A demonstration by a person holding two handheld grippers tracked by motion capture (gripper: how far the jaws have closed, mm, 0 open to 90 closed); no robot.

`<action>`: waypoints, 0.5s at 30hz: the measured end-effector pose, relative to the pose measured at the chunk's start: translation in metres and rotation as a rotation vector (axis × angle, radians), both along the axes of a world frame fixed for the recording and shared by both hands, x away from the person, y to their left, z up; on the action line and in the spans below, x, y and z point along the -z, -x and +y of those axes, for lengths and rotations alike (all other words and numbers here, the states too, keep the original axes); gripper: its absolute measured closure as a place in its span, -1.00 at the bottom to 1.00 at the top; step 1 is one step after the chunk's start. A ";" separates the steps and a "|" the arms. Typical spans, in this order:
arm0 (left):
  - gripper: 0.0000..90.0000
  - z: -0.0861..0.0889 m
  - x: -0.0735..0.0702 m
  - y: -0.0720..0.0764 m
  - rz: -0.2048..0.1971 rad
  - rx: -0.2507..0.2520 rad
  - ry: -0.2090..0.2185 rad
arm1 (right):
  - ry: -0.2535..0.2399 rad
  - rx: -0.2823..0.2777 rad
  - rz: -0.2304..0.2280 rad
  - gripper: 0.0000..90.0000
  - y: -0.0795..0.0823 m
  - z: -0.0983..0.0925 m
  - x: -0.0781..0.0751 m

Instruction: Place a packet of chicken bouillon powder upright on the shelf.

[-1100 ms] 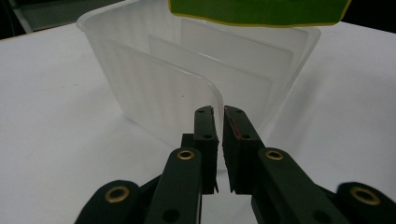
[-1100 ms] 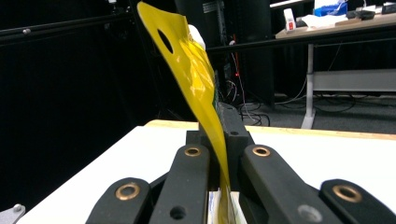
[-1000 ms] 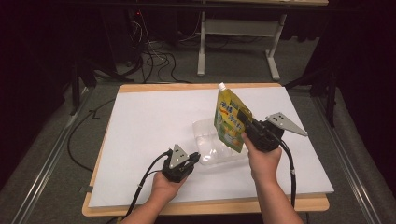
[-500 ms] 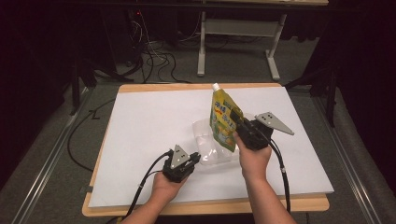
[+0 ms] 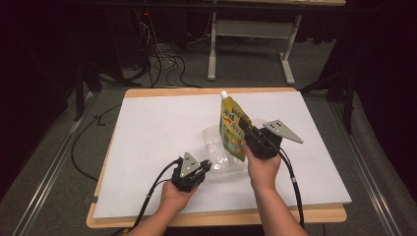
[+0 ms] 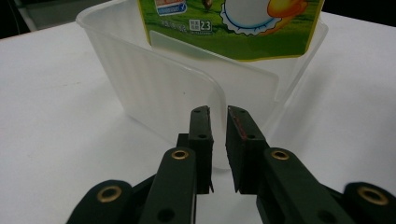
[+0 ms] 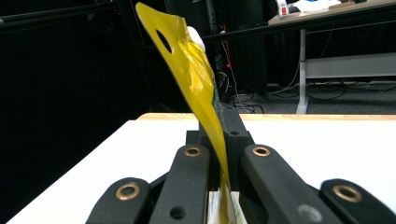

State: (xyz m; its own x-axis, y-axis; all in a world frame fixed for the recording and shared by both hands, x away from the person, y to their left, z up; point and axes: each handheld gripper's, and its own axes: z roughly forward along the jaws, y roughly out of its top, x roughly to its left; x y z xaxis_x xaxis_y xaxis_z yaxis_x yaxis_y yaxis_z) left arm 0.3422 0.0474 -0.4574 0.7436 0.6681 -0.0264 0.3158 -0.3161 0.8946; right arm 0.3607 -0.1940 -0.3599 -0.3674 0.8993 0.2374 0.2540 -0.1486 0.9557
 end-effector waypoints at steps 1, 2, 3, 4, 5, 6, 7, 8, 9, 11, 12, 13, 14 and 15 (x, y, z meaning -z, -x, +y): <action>0.79 0.000 0.000 0.000 0.000 -0.002 0.001 | -0.002 -0.002 -0.002 1.00 0.000 0.000 0.001; 0.79 0.000 0.000 0.000 -0.001 -0.005 0.003 | 0.002 -0.003 -0.005 1.00 0.000 0.000 0.002; 0.79 0.000 0.000 -0.001 -0.001 -0.007 0.004 | -0.002 -0.003 -0.006 1.00 0.000 0.000 0.003; 0.79 0.000 0.000 -0.001 -0.001 -0.009 0.002 | -0.002 -0.004 -0.011 1.00 0.000 -0.001 0.005; 0.79 0.000 0.000 -0.001 0.000 -0.010 0.003 | -0.010 -0.004 -0.012 1.00 0.001 -0.001 0.006; 0.79 0.000 0.000 -0.001 0.000 -0.010 0.003 | -0.006 -0.005 -0.016 1.00 0.001 -0.001 0.007; 0.79 0.000 0.000 -0.001 0.000 -0.012 0.003 | -0.010 -0.006 -0.018 1.00 0.001 -0.001 0.009; 0.79 -0.001 0.000 -0.001 -0.001 -0.013 0.002 | -0.012 -0.007 -0.017 1.00 0.001 -0.001 0.010; 0.79 0.000 0.000 -0.001 -0.001 -0.014 0.002 | -0.007 -0.008 -0.017 1.00 0.001 -0.001 0.011; 0.79 0.000 0.000 -0.002 -0.002 -0.017 0.000 | -0.010 -0.009 -0.012 1.00 0.001 -0.001 0.013; 0.79 0.000 0.000 -0.002 -0.002 -0.017 0.000 | -0.010 -0.009 -0.012 1.00 0.001 -0.001 0.013; 0.79 0.000 0.000 -0.002 -0.003 -0.020 -0.001 | -0.013 -0.009 -0.013 1.00 0.001 -0.001 0.016; 0.79 0.000 0.000 -0.002 -0.003 -0.020 0.000 | -0.013 -0.010 -0.014 1.00 0.001 -0.001 0.017; 0.79 0.000 0.000 -0.002 -0.002 -0.021 0.000 | -0.014 -0.009 -0.014 1.00 0.000 0.000 0.018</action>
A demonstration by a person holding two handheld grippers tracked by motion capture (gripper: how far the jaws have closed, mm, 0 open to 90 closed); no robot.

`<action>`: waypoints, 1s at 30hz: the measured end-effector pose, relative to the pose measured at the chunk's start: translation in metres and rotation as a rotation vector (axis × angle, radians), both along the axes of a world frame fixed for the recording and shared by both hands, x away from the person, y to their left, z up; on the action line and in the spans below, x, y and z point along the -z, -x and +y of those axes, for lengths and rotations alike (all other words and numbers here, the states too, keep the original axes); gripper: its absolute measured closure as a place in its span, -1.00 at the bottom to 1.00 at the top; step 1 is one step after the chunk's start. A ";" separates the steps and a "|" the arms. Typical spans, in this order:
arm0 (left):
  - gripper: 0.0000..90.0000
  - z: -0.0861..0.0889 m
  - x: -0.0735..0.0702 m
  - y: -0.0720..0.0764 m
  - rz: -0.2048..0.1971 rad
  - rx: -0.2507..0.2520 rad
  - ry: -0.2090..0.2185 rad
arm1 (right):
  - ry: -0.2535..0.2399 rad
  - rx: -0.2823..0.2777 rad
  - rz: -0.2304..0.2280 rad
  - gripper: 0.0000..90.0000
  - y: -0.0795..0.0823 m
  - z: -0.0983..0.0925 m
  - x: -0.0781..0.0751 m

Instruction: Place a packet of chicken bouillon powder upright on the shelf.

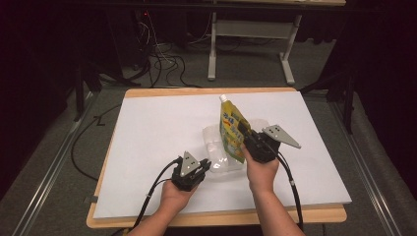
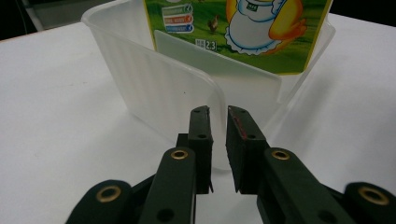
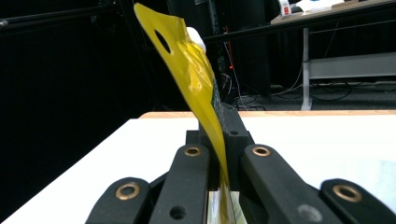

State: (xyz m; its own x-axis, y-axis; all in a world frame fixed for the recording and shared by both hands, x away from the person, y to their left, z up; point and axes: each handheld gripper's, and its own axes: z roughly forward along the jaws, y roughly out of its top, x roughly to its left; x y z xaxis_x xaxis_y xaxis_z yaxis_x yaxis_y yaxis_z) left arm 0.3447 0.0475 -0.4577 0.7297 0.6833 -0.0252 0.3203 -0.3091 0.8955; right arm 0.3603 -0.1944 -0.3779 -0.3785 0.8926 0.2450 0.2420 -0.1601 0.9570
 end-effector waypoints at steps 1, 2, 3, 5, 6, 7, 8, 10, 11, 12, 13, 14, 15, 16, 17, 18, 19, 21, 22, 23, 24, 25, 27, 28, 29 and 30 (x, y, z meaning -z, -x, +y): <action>0.79 0.000 0.000 0.000 0.002 0.000 0.001 | -0.001 -0.002 0.000 1.00 0.000 0.000 0.001; 0.79 0.000 0.000 0.000 0.001 -0.002 0.001 | -0.003 -0.001 0.000 1.00 0.000 0.001 0.001; 0.79 0.000 0.000 0.000 0.001 -0.002 0.001 | -0.002 -0.001 -0.004 1.00 0.000 0.001 0.002; 0.79 0.000 0.000 -0.001 -0.002 -0.008 0.000 | -0.006 0.002 -0.006 1.00 0.001 0.002 0.003; 0.79 0.000 0.000 -0.001 -0.003 -0.011 0.000 | -0.012 0.002 -0.006 1.00 0.001 0.002 0.004; 0.79 0.000 0.000 -0.002 -0.002 -0.012 -0.001 | -0.011 0.002 -0.009 1.00 0.001 0.003 0.005; 0.79 0.001 0.000 -0.002 0.001 -0.014 0.001 | -0.012 0.002 -0.011 1.00 0.001 0.003 0.006; 0.79 0.001 0.000 -0.003 0.001 -0.016 0.003 | -0.013 0.000 -0.013 1.00 0.001 0.003 0.007; 0.79 0.001 0.001 -0.004 -0.002 -0.021 0.003 | -0.014 0.001 -0.017 1.00 0.001 0.005 0.008; 0.79 0.002 0.001 -0.004 -0.002 -0.024 0.004 | -0.010 0.000 -0.021 1.00 0.001 0.006 0.008; 0.79 0.002 0.001 -0.005 -0.002 -0.027 0.005 | -0.006 0.000 -0.022 1.00 0.001 0.006 0.009; 0.79 0.002 0.001 -0.006 -0.002 -0.028 0.007 | -0.007 -0.001 -0.021 1.00 0.001 0.007 0.010; 0.79 0.002 0.001 -0.006 0.000 -0.028 0.009 | -0.003 0.001 -0.023 1.00 0.001 0.008 0.011; 0.80 0.002 0.001 -0.007 0.001 -0.028 0.010 | 0.004 -0.001 -0.025 1.00 0.001 0.009 0.012; 0.80 0.003 0.001 -0.008 0.002 -0.029 0.012 | 0.005 -0.001 -0.026 1.00 0.001 0.010 0.013; 0.80 0.003 0.001 -0.008 0.002 -0.031 0.014 | 0.017 -0.002 -0.031 1.00 0.001 0.011 0.015; 0.80 0.003 0.001 -0.009 0.003 -0.032 0.013 | 0.022 -0.003 -0.033 1.00 0.002 0.011 0.017; 0.80 0.003 0.001 -0.009 0.001 -0.034 0.012 | 0.024 -0.003 -0.033 1.00 0.003 0.011 0.020; 0.79 0.003 0.001 -0.010 0.000 -0.036 0.012 | 0.027 -0.001 -0.035 1.00 0.003 0.011 0.021; 0.79 0.003 0.001 -0.010 0.000 -0.038 0.011 | 0.031 -0.004 -0.034 1.00 0.004 0.011 0.022; 0.79 0.003 0.001 -0.010 0.000 -0.038 0.011 | 0.031 -0.004 -0.034 1.00 0.004 0.011 0.022; 0.79 0.003 0.001 -0.011 -0.002 -0.041 0.011 | 0.045 -0.005 -0.033 0.99 0.006 0.011 0.023; 0.80 0.003 0.001 -0.012 -0.002 -0.040 0.009 | 0.046 -0.013 -0.030 0.98 0.006 0.012 0.024; 0.80 0.003 0.001 -0.012 -0.002 -0.040 0.009 | 0.052 -0.013 -0.031 0.98 0.006 0.013 0.023; 0.80 0.003 0.001 -0.012 -0.002 -0.040 0.008 | 0.052 -0.013 -0.031 0.98 0.006 0.013 0.023; 0.79 0.003 0.001 -0.013 -0.003 -0.039 0.006 | 0.058 -0.015 -0.029 0.97 0.006 0.013 0.023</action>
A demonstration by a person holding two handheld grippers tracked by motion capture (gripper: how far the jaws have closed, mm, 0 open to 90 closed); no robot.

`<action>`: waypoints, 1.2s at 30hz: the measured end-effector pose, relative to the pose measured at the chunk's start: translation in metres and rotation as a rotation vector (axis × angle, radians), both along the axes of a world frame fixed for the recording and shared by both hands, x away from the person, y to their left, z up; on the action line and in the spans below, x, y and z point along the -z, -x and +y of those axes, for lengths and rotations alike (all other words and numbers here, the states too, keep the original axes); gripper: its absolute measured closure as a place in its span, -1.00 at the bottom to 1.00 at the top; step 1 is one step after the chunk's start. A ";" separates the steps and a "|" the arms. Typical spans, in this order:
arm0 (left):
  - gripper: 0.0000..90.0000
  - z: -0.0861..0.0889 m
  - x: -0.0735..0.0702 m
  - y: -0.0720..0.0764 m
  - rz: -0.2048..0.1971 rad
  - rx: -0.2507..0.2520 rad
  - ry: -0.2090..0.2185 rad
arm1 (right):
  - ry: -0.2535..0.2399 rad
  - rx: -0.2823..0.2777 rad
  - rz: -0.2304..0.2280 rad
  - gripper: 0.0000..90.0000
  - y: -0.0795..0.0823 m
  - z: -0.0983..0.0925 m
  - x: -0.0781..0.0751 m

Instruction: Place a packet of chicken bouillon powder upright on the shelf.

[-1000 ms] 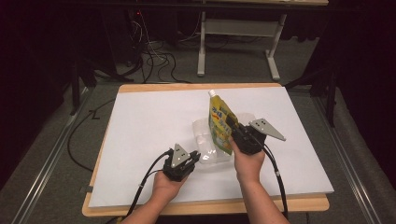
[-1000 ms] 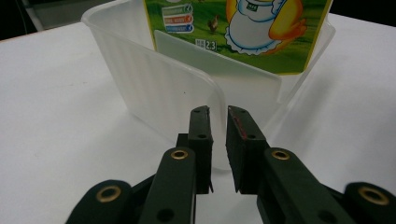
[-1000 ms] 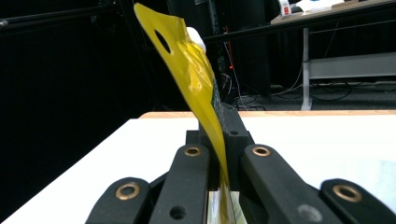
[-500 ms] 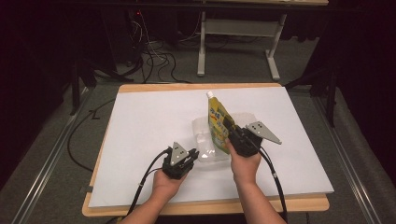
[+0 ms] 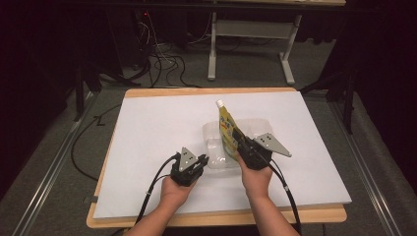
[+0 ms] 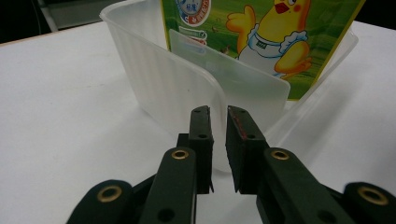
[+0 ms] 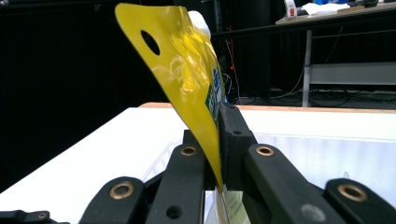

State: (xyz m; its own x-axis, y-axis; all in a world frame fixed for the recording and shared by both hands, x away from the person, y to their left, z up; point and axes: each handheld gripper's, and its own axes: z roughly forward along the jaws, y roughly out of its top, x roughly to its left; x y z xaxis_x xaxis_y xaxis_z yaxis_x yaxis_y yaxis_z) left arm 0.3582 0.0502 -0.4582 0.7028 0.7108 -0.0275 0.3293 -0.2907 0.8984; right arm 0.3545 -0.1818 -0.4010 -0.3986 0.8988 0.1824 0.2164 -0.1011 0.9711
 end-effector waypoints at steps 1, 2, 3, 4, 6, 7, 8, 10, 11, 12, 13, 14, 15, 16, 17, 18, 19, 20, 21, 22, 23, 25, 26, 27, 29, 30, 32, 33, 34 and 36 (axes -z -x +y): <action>0.79 0.000 0.000 -0.001 0.000 -0.001 0.001 | -0.003 0.000 0.004 0.96 0.000 0.000 0.000; 0.79 0.000 0.000 -0.001 0.000 -0.001 0.001 | 0.002 -0.001 0.004 0.95 -0.001 0.000 -0.001; 0.79 0.000 0.000 -0.002 -0.003 -0.001 0.000 | 0.002 -0.004 0.006 0.94 -0.002 -0.001 -0.001; 0.79 0.000 0.000 -0.002 -0.004 -0.002 0.000 | 0.005 -0.006 0.009 0.92 -0.002 -0.001 -0.001; 0.79 0.000 0.000 -0.003 -0.004 -0.003 0.002 | 0.012 -0.009 0.013 0.89 -0.003 -0.001 -0.002; 0.79 0.000 0.000 -0.003 -0.004 -0.003 0.001 | 0.016 -0.010 0.015 0.87 -0.003 -0.002 -0.002; 0.79 0.000 0.000 -0.004 -0.001 -0.002 0.002 | 0.018 -0.014 0.020 0.84 -0.004 -0.002 -0.002; 0.78 0.001 0.000 -0.004 0.001 -0.004 0.002 | 0.025 -0.018 0.032 0.76 -0.004 -0.002 -0.003; 0.76 0.001 0.000 -0.004 0.004 -0.005 0.004 | 0.034 -0.021 0.035 0.70 -0.004 -0.002 -0.003; 0.75 0.002 -0.001 -0.004 0.005 -0.006 0.009 | 0.041 -0.030 0.039 0.63 -0.004 -0.003 -0.003; 0.73 0.002 -0.001 -0.004 0.007 -0.005 0.015 | 0.050 -0.037 0.045 0.55 -0.004 -0.003 -0.003; 0.70 0.002 -0.001 -0.003 0.005 -0.003 0.016 | 0.062 -0.046 0.048 0.48 -0.004 -0.003 -0.003; 0.66 0.003 -0.002 -0.003 0.005 0.003 0.018 | 0.067 -0.048 0.051 0.40 -0.003 -0.003 -0.004; 0.62 0.003 -0.003 -0.002 0.005 0.006 0.018 | 0.077 -0.055 0.051 0.31 -0.003 -0.004 -0.004; 0.59 0.003 -0.003 -0.001 0.005 0.011 0.020 | 0.085 -0.061 0.056 0.21 -0.002 -0.004 -0.005; 0.57 0.004 -0.004 0.000 0.005 0.016 0.021 | 0.086 -0.070 0.061 0.12 -0.002 -0.005 -0.005; 0.53 0.004 -0.004 0.000 0.005 0.016 0.021 | 0.087 -0.081 0.069 0.03 -0.002 -0.006 -0.006; 0.49 0.006 -0.006 0.003 -0.002 0.016 0.024 | 0.091 -0.089 0.074 -0.04 -0.002 -0.007 -0.006; 0.47 0.007 -0.007 0.004 -0.004 0.015 0.026 | 0.100 -0.095 0.073 -0.11 -0.001 -0.007 -0.007; 0.45 0.008 -0.008 0.005 -0.006 0.015 0.026 | 0.107 -0.106 0.070 -0.17 0.000 -0.008 -0.007; 0.41 0.010 -0.009 0.006 -0.008 0.013 0.025 | 0.110 -0.116 0.072 -0.22 0.002 -0.010 -0.008; 0.35 0.014 -0.011 0.006 -0.018 0.006 0.029 | 0.126 -0.133 0.073 -0.30 0.006 -0.013 -0.009; 0.32 0.016 -0.012 0.006 -0.016 0.000 0.035 | 0.128 -0.137 0.077 -0.35 0.008 -0.014 -0.010; 0.28 0.016 -0.012 0.006 -0.016 0.000 0.035 | 0.128 -0.137 0.077 -0.35 0.008 -0.014 -0.010; 0.22 0.026 -0.016 0.005 -0.012 -0.016 0.052 | 0.140 -0.164 0.072 -0.41 0.017 -0.022 -0.013; 0.19 0.029 -0.017 0.005 -0.012 -0.024 0.058 | 0.147 -0.172 0.070 -0.42 0.021 -0.025 -0.014; 0.14 0.038 -0.020 0.003 -0.011 -0.036 0.060 | 0.159 -0.178 0.064 -0.43 0.030 -0.035 -0.014; 0.12 0.043 -0.021 0.002 -0.015 -0.046 0.065 | 0.156 -0.177 0.065 -0.44 0.034 -0.042 -0.014; 0.11 0.043 -0.021 0.002 -0.015 -0.046 0.065 | 0.158 -0.174 0.063 -0.44 0.037 -0.050 -0.014; 0.10 0.054 -0.023 0.001 -0.025 -0.068 0.062 | 0.164 -0.164 0.065 -0.44 0.040 -0.059 -0.013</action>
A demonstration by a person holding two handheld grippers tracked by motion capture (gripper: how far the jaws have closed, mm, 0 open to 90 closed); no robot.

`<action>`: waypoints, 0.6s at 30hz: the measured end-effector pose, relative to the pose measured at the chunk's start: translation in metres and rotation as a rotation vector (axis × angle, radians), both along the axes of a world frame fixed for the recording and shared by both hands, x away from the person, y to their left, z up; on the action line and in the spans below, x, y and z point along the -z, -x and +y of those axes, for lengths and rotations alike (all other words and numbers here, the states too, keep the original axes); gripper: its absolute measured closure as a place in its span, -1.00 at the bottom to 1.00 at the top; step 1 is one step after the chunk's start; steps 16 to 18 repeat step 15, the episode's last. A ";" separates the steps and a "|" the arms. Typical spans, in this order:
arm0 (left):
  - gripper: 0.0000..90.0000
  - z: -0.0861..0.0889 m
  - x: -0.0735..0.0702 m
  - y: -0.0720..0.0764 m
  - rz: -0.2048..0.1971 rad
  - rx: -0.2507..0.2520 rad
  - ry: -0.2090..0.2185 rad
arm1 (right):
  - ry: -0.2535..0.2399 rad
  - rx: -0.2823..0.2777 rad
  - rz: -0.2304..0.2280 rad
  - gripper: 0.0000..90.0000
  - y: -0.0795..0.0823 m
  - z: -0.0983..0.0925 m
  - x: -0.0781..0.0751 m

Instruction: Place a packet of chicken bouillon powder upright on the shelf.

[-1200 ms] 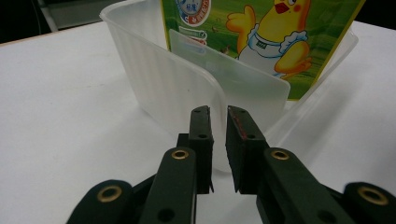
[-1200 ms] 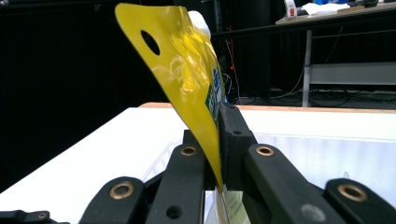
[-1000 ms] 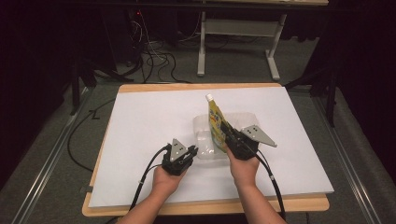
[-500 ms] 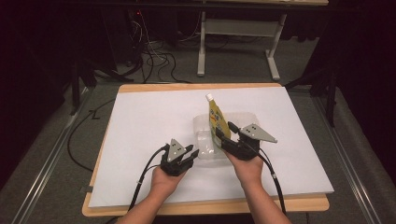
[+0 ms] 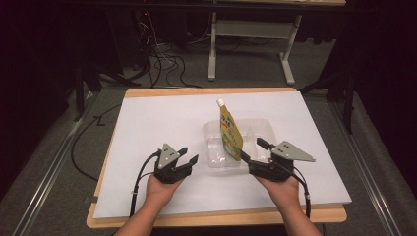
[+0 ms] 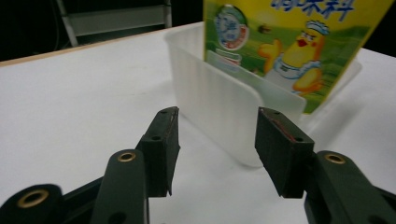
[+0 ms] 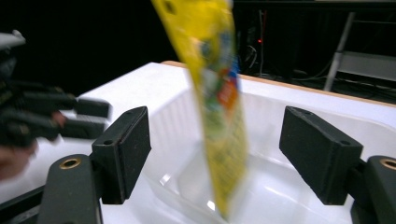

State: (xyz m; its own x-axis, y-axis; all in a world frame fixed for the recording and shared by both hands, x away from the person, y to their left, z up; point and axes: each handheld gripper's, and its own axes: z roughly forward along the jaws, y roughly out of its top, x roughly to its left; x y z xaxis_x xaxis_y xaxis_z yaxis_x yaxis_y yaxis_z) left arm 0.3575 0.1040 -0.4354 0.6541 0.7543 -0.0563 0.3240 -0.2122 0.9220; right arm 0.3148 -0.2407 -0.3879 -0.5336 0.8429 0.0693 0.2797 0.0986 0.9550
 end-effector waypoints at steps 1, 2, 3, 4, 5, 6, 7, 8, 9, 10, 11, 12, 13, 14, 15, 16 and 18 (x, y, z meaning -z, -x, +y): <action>0.09 0.012 -0.003 0.000 0.007 -0.007 0.018 | 0.014 0.038 -0.011 -0.41 0.005 -0.022 0.003; 0.08 0.012 -0.003 0.000 0.007 -0.007 0.018 | 0.017 0.068 -0.010 -0.41 0.006 -0.035 0.005; 0.07 0.024 -0.006 0.001 0.001 -0.015 0.011 | 0.012 0.099 -0.001 -0.41 0.006 -0.049 0.007; 0.06 0.024 -0.006 0.001 0.001 -0.015 0.011 | 0.012 0.099 -0.001 -0.41 0.006 -0.049 0.007; 0.05 0.035 -0.005 0.003 -0.012 -0.034 -0.032 | 0.043 0.175 -0.006 -0.35 0.009 -0.078 0.015; 0.04 0.035 -0.005 0.003 -0.012 -0.034 -0.032 | 0.043 0.175 -0.006 -0.35 0.009 -0.078 0.015; 0.04 0.047 0.001 0.004 -0.009 -0.066 -0.084 | 0.058 0.245 0.008 -0.32 0.010 -0.107 0.029; 0.05 0.052 0.004 0.002 0.008 -0.088 -0.094 | 0.037 0.271 0.039 -0.31 0.009 -0.120 0.036; 0.05 0.057 0.006 0.000 0.033 -0.107 -0.086 | 0.030 0.285 0.061 -0.29 0.007 -0.129 0.040; 0.04 0.061 0.007 -0.001 0.058 -0.125 -0.059 | 0.035 0.301 0.070 -0.28 0.007 -0.135 0.044; 0.04 0.063 0.007 -0.002 0.076 -0.138 -0.029 | 0.024 0.315 0.074 -0.28 0.006 -0.139 0.046; 0.03 0.064 0.007 -0.003 0.086 -0.148 -0.005 | 0.012 0.320 0.076 -0.28 0.006 -0.142 0.047; 0.01 0.062 0.007 -0.003 0.090 -0.153 0.008 | 0.014 0.319 0.076 -0.28 0.006 -0.142 0.047; -0.02 0.059 0.007 -0.002 0.092 -0.145 0.010 | 0.018 0.316 0.072 -0.28 0.007 -0.140 0.046; -0.05 0.059 0.007 -0.002 0.092 -0.145 0.010 | 0.018 0.316 0.072 -0.28 0.007 -0.140 0.046; -0.05 0.059 0.007 -0.002 0.092 -0.145 0.010 | 0.018 0.316 0.072 -0.28 0.007 -0.140 0.046; -0.05 0.059 0.007 -0.002 0.092 -0.145 0.010 | 0.018 0.316 0.072 -0.28 0.007 -0.140 0.046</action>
